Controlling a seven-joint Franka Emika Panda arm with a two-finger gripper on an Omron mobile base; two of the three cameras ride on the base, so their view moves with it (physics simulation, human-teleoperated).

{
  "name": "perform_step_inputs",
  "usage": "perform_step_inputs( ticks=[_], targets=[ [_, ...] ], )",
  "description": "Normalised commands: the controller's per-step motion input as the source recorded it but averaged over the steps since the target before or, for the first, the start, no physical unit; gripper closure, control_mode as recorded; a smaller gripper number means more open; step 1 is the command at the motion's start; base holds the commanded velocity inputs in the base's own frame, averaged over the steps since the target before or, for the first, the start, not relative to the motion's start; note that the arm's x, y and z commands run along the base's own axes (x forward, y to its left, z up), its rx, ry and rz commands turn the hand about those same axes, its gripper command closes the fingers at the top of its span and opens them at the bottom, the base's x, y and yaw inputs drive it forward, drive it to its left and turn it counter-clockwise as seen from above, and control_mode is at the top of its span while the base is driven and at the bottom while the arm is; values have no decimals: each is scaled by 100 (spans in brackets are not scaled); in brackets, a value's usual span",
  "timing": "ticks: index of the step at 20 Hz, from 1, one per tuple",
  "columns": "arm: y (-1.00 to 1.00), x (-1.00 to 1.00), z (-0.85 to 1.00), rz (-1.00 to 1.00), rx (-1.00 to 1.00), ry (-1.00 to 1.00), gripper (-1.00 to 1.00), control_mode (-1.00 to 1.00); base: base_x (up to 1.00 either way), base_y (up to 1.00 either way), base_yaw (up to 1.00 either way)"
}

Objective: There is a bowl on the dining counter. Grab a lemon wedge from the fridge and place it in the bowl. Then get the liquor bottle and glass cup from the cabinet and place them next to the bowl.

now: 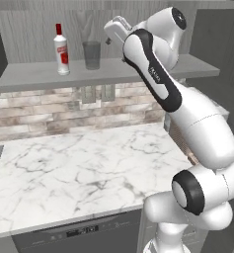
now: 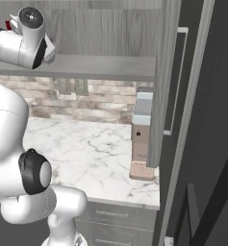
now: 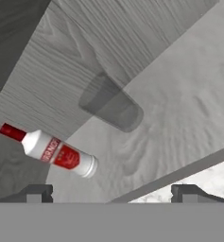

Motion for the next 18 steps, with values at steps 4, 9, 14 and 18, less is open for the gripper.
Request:
perform_step_inputs(
  ticks=[4, 9, 14, 18],
  targets=[
    [0, 23, -6, 0, 5, -1, -100, -100, 0, 0, 0],
    [0, 27, -9, 0, 4, -2, -100, -100, 0, 0, 0],
    [2, 19, -6, 0, 2, -4, -100, -100, 0, 0, 0],
    [9, 24, -5, 0, 0, -2, -100, -100, 0, 0, 0]
  ],
)
